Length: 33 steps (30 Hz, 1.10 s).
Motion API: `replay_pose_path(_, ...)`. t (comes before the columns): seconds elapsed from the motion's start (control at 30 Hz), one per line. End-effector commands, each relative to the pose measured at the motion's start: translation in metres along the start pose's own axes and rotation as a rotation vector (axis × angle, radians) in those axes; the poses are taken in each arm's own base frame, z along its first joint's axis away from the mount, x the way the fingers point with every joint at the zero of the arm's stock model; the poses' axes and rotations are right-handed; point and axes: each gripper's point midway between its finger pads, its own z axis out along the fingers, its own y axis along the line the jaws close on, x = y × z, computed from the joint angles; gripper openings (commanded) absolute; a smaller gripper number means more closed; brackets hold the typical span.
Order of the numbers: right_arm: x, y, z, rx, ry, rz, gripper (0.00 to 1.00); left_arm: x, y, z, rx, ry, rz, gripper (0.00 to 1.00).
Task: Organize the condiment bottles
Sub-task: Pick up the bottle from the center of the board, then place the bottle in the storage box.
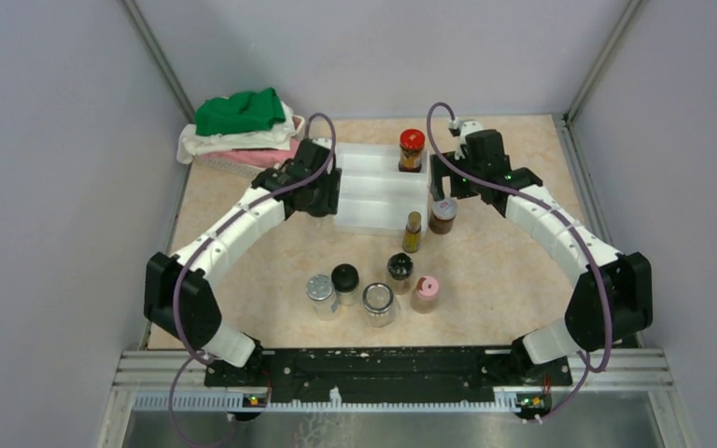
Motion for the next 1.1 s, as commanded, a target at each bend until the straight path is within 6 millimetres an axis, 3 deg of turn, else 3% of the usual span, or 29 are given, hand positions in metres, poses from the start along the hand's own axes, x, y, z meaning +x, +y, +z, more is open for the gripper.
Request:
replay_pose_path(0.0, -0.015, -0.001, -0.015, 0.009, -0.065, -0.022, 0.91, -0.096, -0.008, -0.044, 0.019, -0.224, 0.011, 0.0)
replay_pose_path(0.1, -0.014, -0.004, -0.015, 0.012, -0.068, -0.017, 0.91, -0.128, -0.018, -0.048, 0.039, -0.261, 0.032, 0.0)
replay_pose_path(0.27, -0.016, -0.008, -0.015, 0.01, -0.076, 0.003, 0.91, -0.161, -0.036, -0.012, 0.044, -0.274, 0.073, 0.0)
replay_pose_path(0.43, -0.011, -0.016, -0.012, 0.014, -0.074, 0.028, 0.91, -0.168, -0.046, 0.044, 0.036, -0.243, 0.101, 0.0)
replay_pose_path(0.63, -0.003, -0.022, -0.003, 0.001, -0.062, 0.054, 0.9, -0.174, -0.046, 0.076, 0.035, -0.259, 0.102, 0.0)
replay_pose_path(0.73, 0.001, -0.022, 0.002, -0.007, -0.052, 0.059, 0.9, -0.179, -0.046, 0.084, 0.042, -0.267, 0.099, 0.0)
replay_pose_path(0.97, 0.013, -0.022, 0.015, -0.012, -0.026, 0.067, 0.9, -0.208, -0.05, 0.066, 0.065, -0.336, 0.091, 0.0)
replay_pose_path(1.07, 0.017, -0.022, 0.019, -0.017, -0.014, 0.068, 0.9, -0.216, -0.048, 0.071, 0.076, -0.366, 0.09, 0.0)
